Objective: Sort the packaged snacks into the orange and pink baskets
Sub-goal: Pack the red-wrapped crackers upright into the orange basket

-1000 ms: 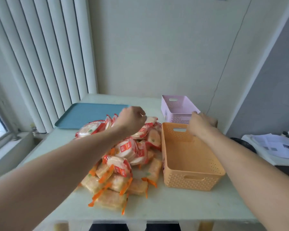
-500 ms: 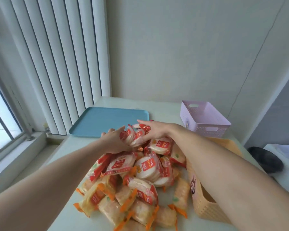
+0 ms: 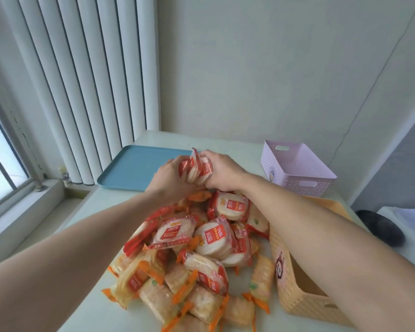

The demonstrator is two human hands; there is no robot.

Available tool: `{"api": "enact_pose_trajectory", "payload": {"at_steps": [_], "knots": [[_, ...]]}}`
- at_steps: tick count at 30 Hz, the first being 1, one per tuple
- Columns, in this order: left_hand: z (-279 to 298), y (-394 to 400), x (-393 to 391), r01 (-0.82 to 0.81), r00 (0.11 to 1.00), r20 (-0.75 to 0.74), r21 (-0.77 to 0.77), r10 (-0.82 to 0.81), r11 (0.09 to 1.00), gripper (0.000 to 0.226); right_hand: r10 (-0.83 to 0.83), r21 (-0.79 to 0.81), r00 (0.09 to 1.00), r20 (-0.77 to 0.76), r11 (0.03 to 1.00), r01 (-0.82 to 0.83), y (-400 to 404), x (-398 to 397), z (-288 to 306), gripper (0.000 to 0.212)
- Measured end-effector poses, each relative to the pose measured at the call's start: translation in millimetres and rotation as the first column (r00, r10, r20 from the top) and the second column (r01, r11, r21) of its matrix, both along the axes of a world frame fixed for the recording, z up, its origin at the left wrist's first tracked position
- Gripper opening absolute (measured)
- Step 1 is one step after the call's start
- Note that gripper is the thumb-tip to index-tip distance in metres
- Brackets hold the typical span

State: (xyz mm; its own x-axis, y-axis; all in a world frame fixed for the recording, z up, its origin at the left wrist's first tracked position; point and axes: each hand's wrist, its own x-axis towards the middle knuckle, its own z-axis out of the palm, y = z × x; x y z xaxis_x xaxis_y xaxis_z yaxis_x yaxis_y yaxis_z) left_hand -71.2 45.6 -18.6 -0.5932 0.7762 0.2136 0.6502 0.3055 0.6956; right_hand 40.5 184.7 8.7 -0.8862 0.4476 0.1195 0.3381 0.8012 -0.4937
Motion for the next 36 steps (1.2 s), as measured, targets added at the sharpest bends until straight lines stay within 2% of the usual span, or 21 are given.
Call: {"api": "enact_pose_trajectory", "payload": {"at_steps": [3, 8, 11, 14, 16, 18, 20, 21, 23, 24, 26, 28, 30, 32, 33, 36], "knots": [[17, 9, 16, 0.007, 0.997, 0.079, 0.182, -0.022, 0.983, 0.076, -0.047, 0.006, 0.993, -0.107, 0.999, 0.047, 1, 16, 26, 0.081], [45, 30, 66, 0.145, 0.974, 0.121, 0.307, -0.189, 0.941, 0.075, -0.151, 0.008, 0.985, -0.083, 0.988, 0.152, 32, 87, 66, 0.081], [53, 47, 113, 0.297, 0.924, 0.152, 0.29, -0.35, 0.91, 0.072, -0.206, -0.148, 0.978, -0.008, 0.968, 0.203, 49, 151, 75, 0.08], [52, 63, 155, 0.391, 0.874, 0.197, 0.256, -0.444, 0.884, 0.071, -0.244, -0.385, 0.969, 0.041, 0.891, 0.241, 55, 209, 70, 0.071], [46, 70, 173, 0.454, 0.868, 0.146, 0.157, -0.475, 0.877, 0.071, -0.231, -0.399, 0.958, 0.172, 0.872, 0.282, 58, 233, 48, 0.062], [38, 75, 196, 0.548, 0.836, 0.008, -0.056, -0.548, 0.835, 0.068, -0.237, -0.207, 0.892, 0.385, 0.92, 0.333, 64, 256, 20, 0.05], [31, 79, 220, 0.577, 0.755, -0.148, -0.313, -0.639, 0.754, 0.073, -0.237, -0.077, 0.85, 0.47, 0.949, 0.307, 65, 270, 5, 0.045], [29, 81, 230, 0.554, 0.714, -0.204, -0.418, -0.669, 0.719, 0.08, -0.21, -0.098, 0.866, 0.454, 0.954, 0.283, 64, 273, 6, 0.053], [25, 83, 241, 0.515, 0.681, -0.231, -0.524, -0.695, 0.678, 0.091, -0.141, -0.177, 0.849, 0.509, 0.948, 0.264, 60, 275, 23, 0.084], [23, 83, 244, 0.526, 0.685, -0.202, -0.528, -0.7, 0.667, 0.094, -0.121, -0.188, 0.821, 0.558, 0.945, 0.267, 60, 276, 35, 0.096], [18, 80, 248, 0.615, 0.715, -0.059, -0.422, -0.697, 0.666, 0.095, -0.156, -0.118, 0.773, 0.615, 0.951, 0.285, 65, 277, 54, 0.102], [16, 73, 245, 0.669, 0.736, 0.047, -0.204, -0.675, 0.715, 0.079, -0.261, 0.007, 0.785, 0.562, 0.95, 0.311, 66, 269, 67, 0.089], [19, 64, 226, 0.607, 0.794, 0.004, -0.056, -0.608, 0.793, 0.053, -0.33, 0.106, 0.845, 0.422, 0.943, 0.316, 61, 250, 69, 0.07], [25, 56, 191, 0.473, 0.874, -0.108, -0.036, -0.474, 0.88, 0.038, -0.298, 0.135, 0.908, 0.294, 0.954, 0.269, 49, 223, 63, 0.06], [28, 48, 168, 0.392, 0.906, -0.15, -0.054, -0.396, 0.918, 0.035, -0.243, 0.104, 0.932, 0.268, 0.969, 0.223, 40, 207, 58, 0.064], [40, 19, 94, 0.253, 0.954, -0.105, -0.226, -0.281, 0.941, 0.046, -0.031, 0.062, 0.932, 0.361, 0.998, 0.009, 8, 161, 38, 0.097]]}}
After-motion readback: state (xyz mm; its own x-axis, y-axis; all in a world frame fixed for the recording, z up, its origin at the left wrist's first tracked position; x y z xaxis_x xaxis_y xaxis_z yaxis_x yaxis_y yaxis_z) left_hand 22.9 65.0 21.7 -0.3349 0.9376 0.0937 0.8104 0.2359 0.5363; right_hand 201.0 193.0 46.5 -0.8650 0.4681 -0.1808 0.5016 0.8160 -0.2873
